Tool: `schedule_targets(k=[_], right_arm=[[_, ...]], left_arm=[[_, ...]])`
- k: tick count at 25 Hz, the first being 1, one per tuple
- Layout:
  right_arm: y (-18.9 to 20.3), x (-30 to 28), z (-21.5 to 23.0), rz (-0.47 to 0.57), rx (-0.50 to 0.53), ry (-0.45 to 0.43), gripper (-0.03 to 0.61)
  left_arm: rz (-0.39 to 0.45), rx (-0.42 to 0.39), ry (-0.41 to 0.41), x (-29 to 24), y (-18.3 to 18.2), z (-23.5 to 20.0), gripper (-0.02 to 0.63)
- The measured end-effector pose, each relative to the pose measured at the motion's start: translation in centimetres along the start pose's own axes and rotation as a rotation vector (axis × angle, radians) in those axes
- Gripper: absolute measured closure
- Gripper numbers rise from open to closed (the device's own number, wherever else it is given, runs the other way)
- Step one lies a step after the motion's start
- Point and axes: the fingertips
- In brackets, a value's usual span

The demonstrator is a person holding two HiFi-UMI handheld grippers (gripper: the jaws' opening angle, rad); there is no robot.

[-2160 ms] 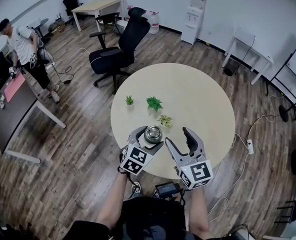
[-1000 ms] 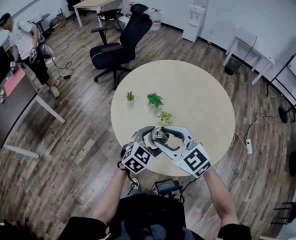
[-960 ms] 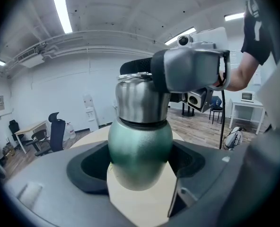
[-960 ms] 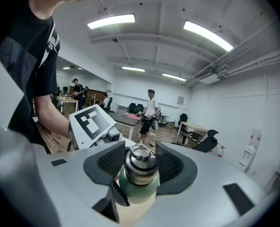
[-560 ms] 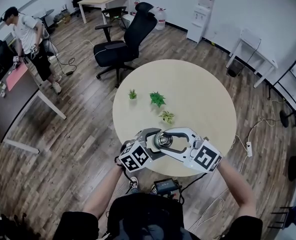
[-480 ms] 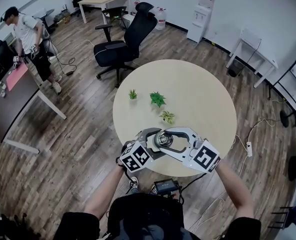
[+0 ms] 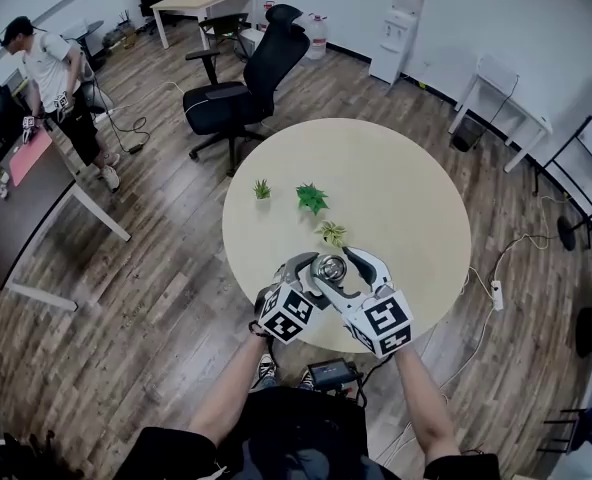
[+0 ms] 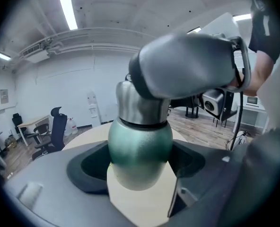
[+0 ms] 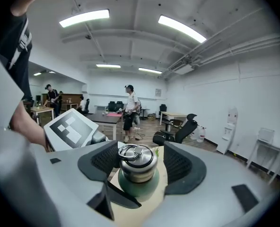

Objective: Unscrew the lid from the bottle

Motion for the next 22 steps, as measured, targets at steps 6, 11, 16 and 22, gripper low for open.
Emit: schedule_targets(k=[6, 11, 16, 22], right_arm=[[0.3, -0.8, 0.2, 0.030, -0.099, 0.055, 0.305], [-0.5, -0.2, -1.1, 0.052, -0.026, -0.093, 0.310], [-1.3, 1.0, -3.0, 0.021, 0.136, -0.312, 0.313], [-1.4, 1.6, -3.7, -0.003, 0.193, -0.414, 0.307]], left_arm=[[0.003, 0.031, -0.033, 0.0, 0.5, -0.6, 0.242], [0.050, -0.004, 0.039, 1.0, 0.0, -0.2, 0.242], [0.098, -0.087, 0.174, 2.3, -1.2, 0.9, 0.242], [0.105, -0.118, 0.248, 2.7, -1.5, 1.9, 0.242]])
Point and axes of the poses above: the fingertips, and each gripper's own axes: x backward along the fingers, z to its right, y out of its underside, and after that the axes turned 3 degrees about -x, right-handed
